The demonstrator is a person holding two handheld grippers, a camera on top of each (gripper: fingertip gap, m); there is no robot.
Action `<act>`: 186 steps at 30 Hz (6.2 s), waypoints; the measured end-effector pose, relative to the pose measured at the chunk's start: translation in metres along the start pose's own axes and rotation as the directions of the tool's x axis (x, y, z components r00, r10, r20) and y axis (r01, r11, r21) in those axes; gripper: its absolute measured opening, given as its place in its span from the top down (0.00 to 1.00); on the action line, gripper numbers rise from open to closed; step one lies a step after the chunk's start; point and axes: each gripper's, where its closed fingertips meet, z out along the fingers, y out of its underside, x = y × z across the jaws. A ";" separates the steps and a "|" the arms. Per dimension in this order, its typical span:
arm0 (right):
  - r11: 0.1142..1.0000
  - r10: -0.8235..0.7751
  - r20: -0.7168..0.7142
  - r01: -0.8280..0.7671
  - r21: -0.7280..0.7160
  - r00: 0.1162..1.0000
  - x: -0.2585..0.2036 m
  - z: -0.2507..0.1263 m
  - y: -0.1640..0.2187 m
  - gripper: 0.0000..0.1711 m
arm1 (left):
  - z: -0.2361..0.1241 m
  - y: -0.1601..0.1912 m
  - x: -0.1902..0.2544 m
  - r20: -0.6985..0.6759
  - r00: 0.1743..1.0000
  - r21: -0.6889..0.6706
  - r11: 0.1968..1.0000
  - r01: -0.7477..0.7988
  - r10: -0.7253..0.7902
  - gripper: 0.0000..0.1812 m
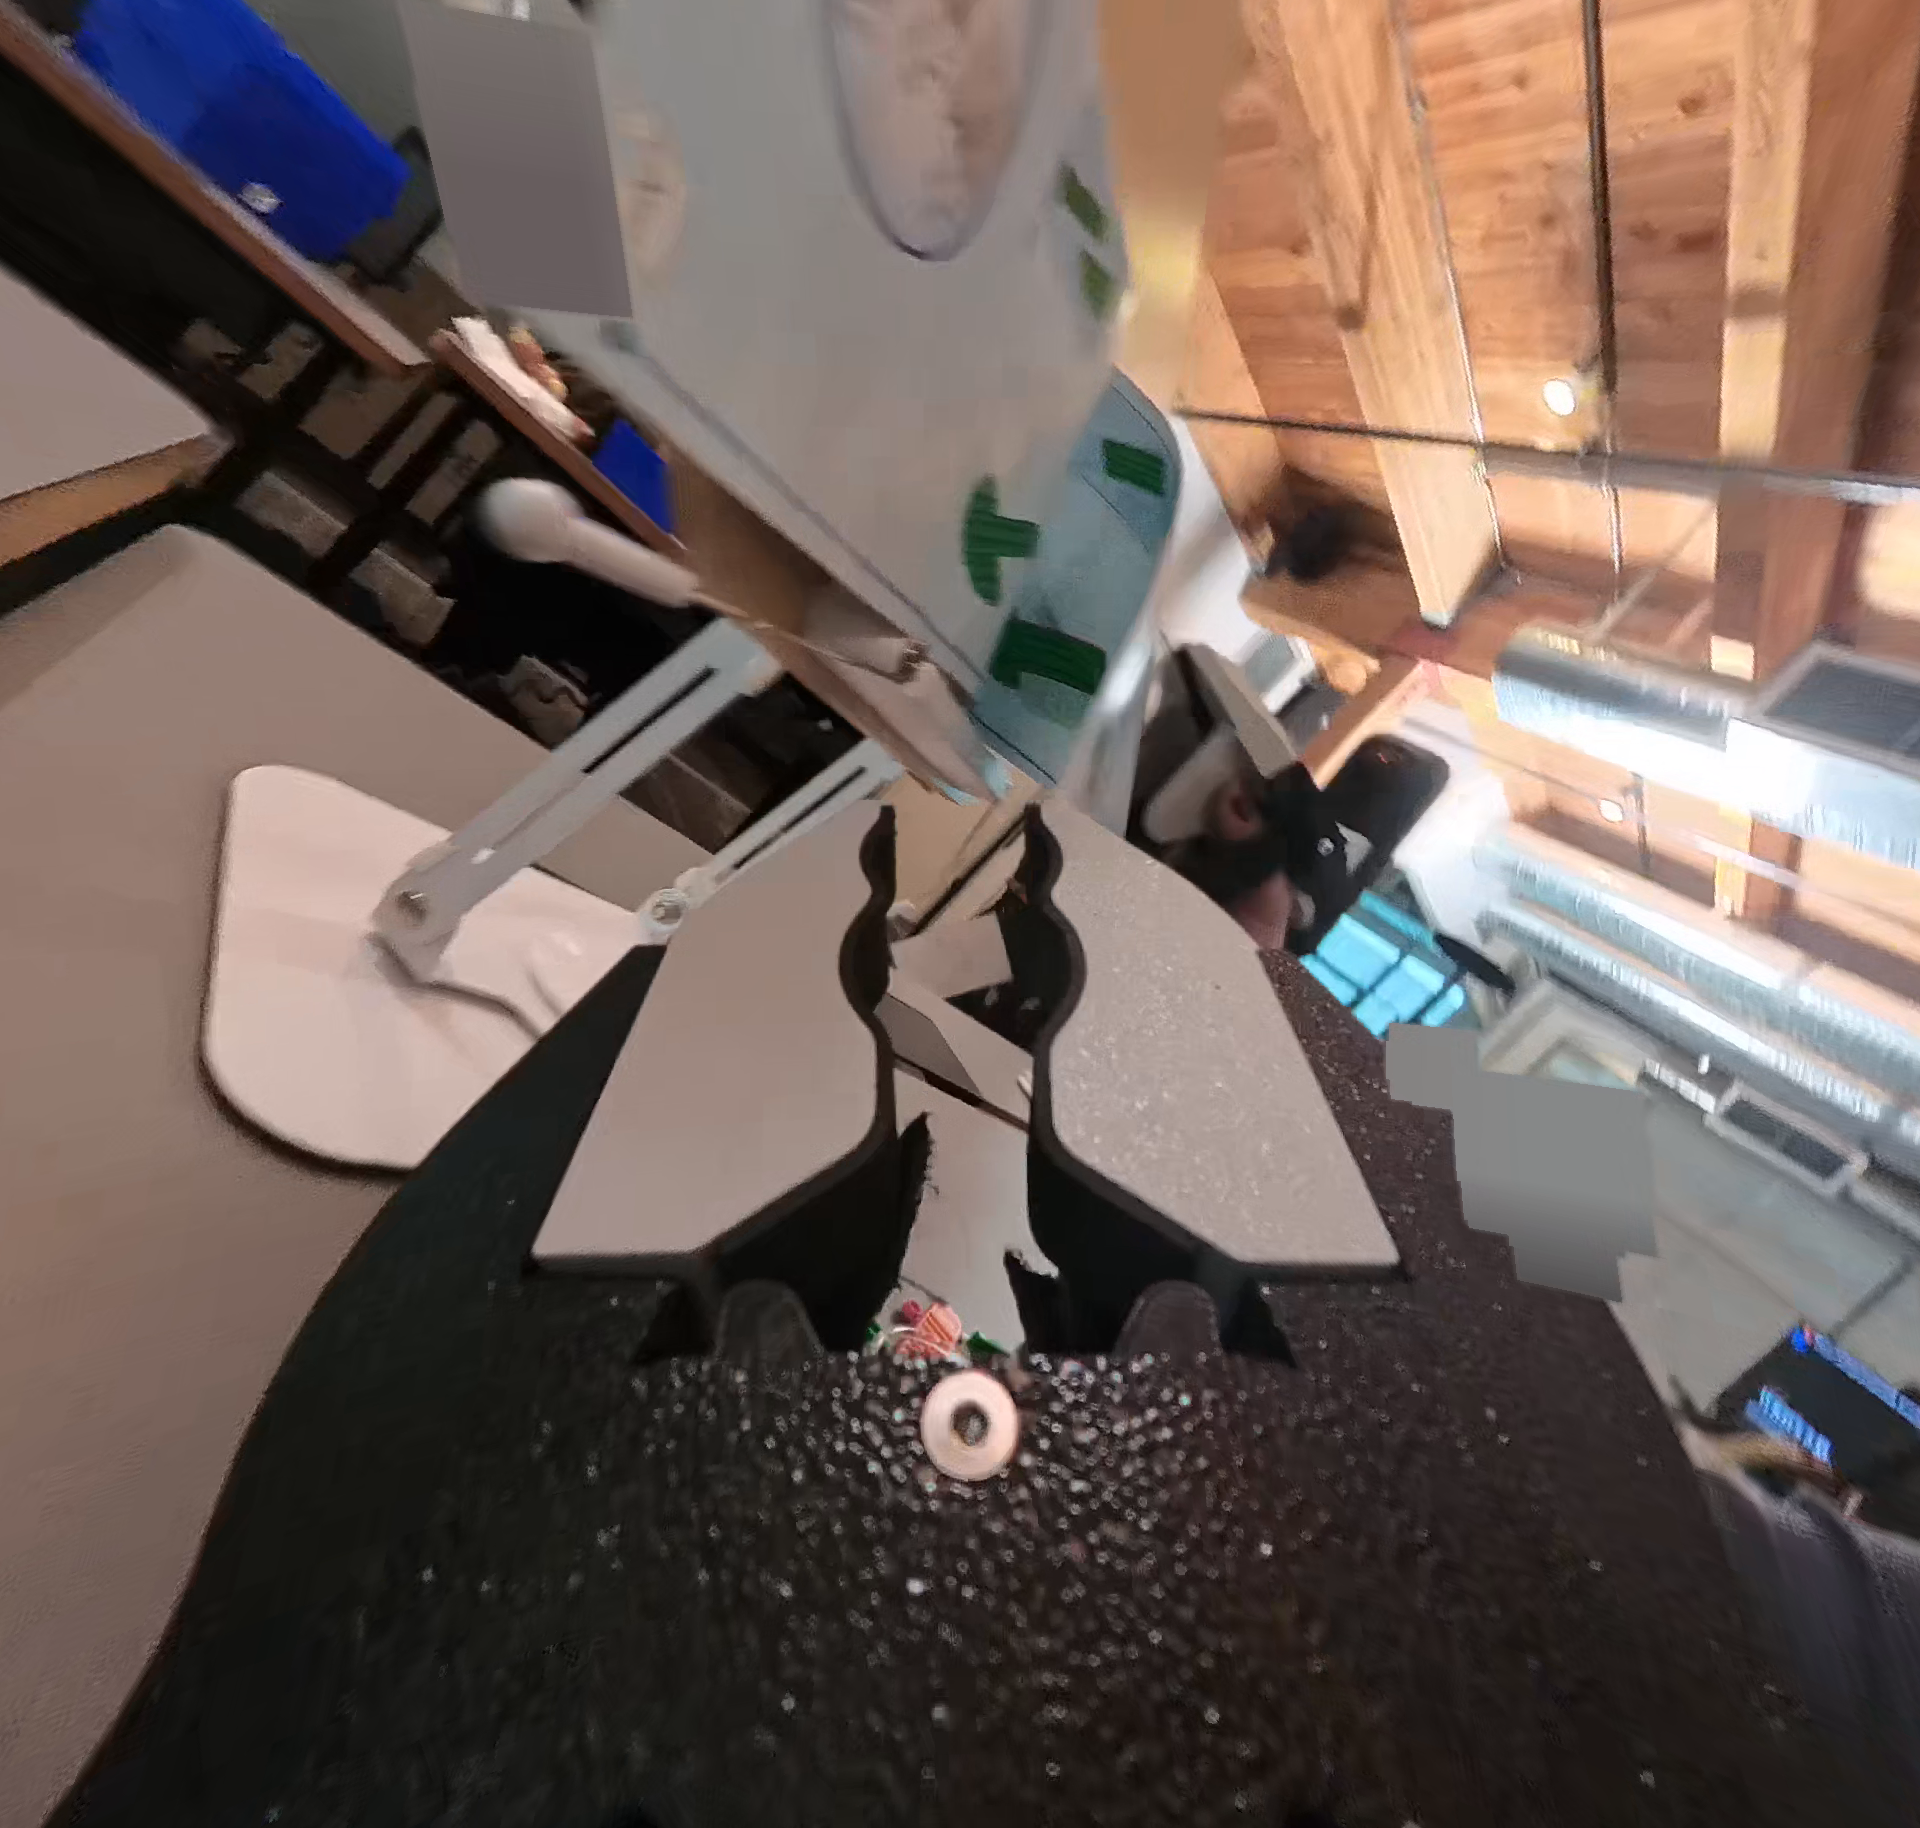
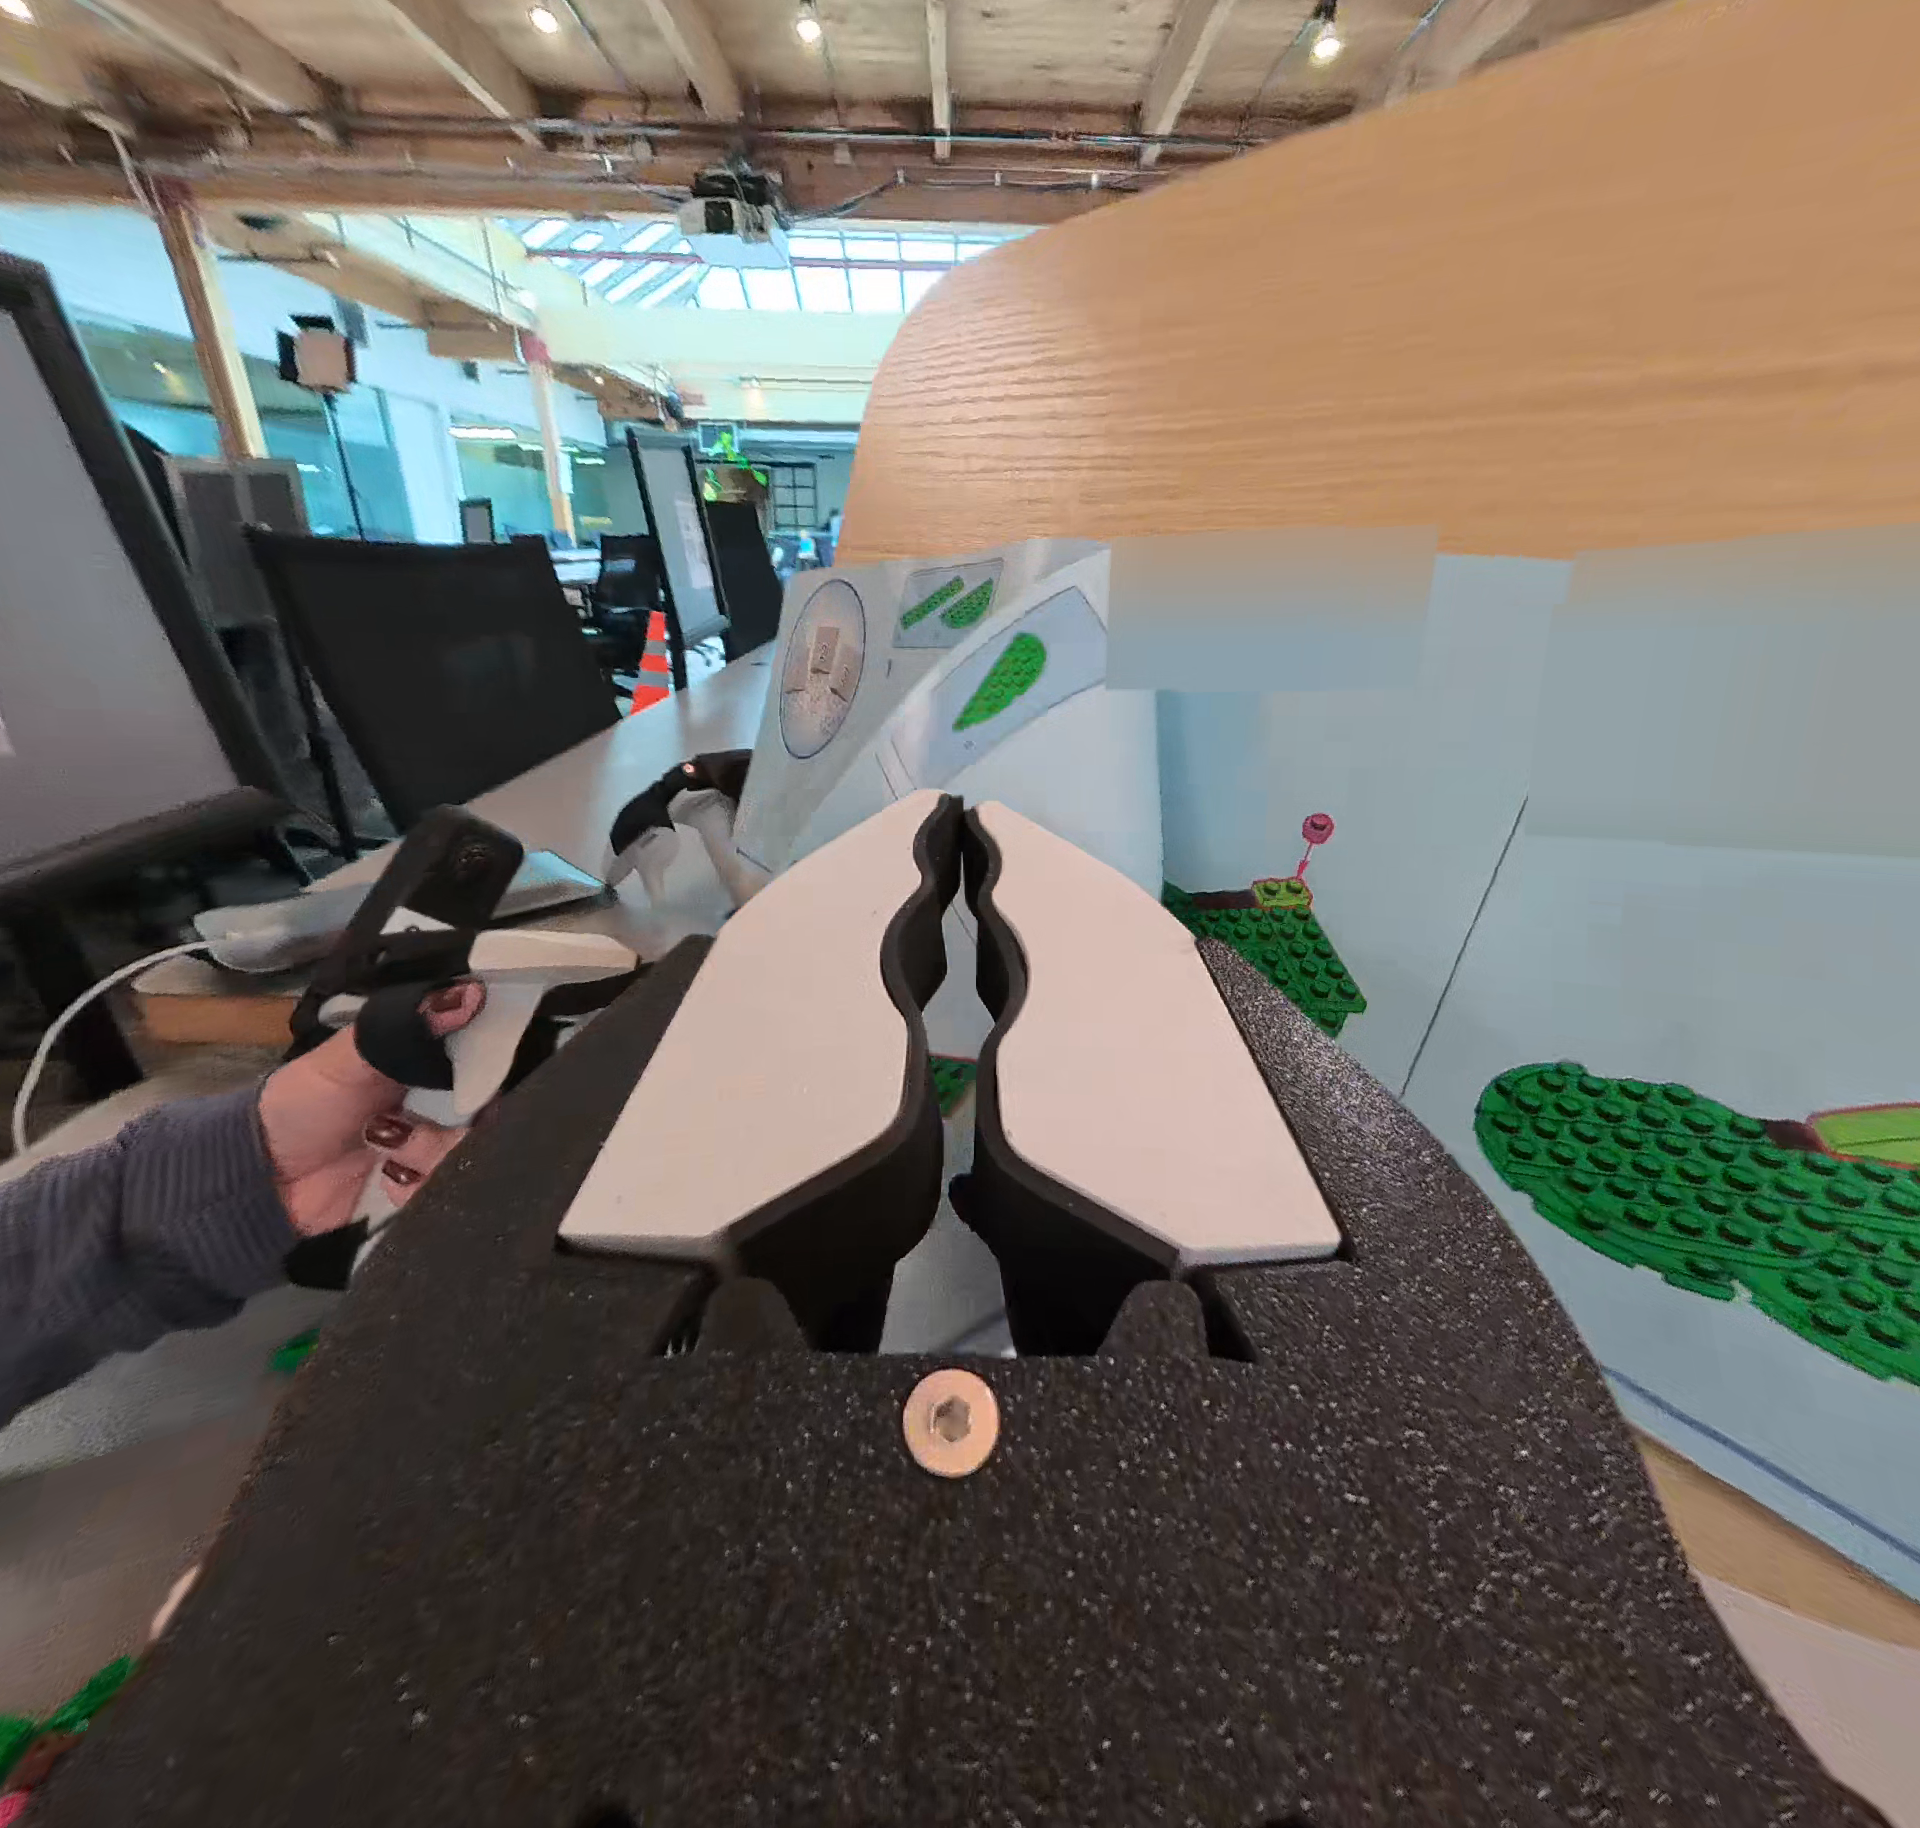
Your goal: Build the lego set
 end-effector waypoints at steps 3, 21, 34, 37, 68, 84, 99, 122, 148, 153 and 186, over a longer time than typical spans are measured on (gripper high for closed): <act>0.999 0.049 -0.024 -0.048 0.020 0.999 0.008 0.003 0.006 1.00 | 0.010 0.010 0.012 0.006 0.994 -0.066 0.992 -0.107 0.108 0.87; 0.949 -0.002 -0.139 -0.042 -0.312 0.990 0.013 0.033 0.060 1.00 | -0.016 -0.028 -0.030 0.243 0.968 0.108 0.990 -0.091 0.062 0.87; 0.879 -0.205 -0.129 0.125 -0.460 0.970 -0.007 0.067 0.065 1.00 | -0.028 -0.051 -0.053 0.514 0.857 0.354 0.918 -0.178 -0.032 0.85; 0.872 -0.224 -0.126 0.141 -0.470 0.966 -0.008 0.072 0.064 1.00 | -0.025 -0.050 -0.056 0.479 0.872 0.402 0.908 -0.115 -0.102 0.79; 0.735 -0.348 -0.015 0.263 -0.625 0.937 -0.024 0.099 0.081 0.99 | -0.007 -0.026 -0.057 0.358 0.921 0.368 0.930 0.013 -0.155 0.95; 0.735 -0.586 -0.171 0.431 -0.523 0.792 -0.004 0.089 0.021 1.00 | 0.015 -0.027 -0.049 0.179 0.947 0.419 0.892 0.171 -0.266 0.91; 0.654 -0.436 0.116 0.403 -0.641 0.893 -0.046 0.078 0.075 1.00 | 0.015 -0.028 -0.044 0.072 0.961 0.416 0.884 0.213 -0.266 0.95; 0.612 -0.515 0.117 0.460 -0.644 0.849 -0.031 0.107 0.087 1.00 | 0.013 -0.043 -0.041 0.113 0.975 0.474 0.873 0.118 -0.193 0.94; 0.612 -0.473 0.137 0.436 -0.660 0.870 -0.038 0.114 0.090 1.00 | 0.036 -0.061 -0.013 0.163 0.856 -0.083 0.871 -0.484 0.491 0.96; 0.614 -0.489 0.124 0.442 -0.654 0.863 -0.042 0.113 0.090 0.98 | 0.030 -0.045 -0.014 0.208 0.835 -0.250 0.853 -0.459 0.510 0.95; 0.180 0.974 -0.003 -0.760 0.624 0.228 0.057 -0.073 0.092 0.79 | 0.212 0.045 0.026 0.050 0.594 -0.561 0.514 -0.648 0.803 1.00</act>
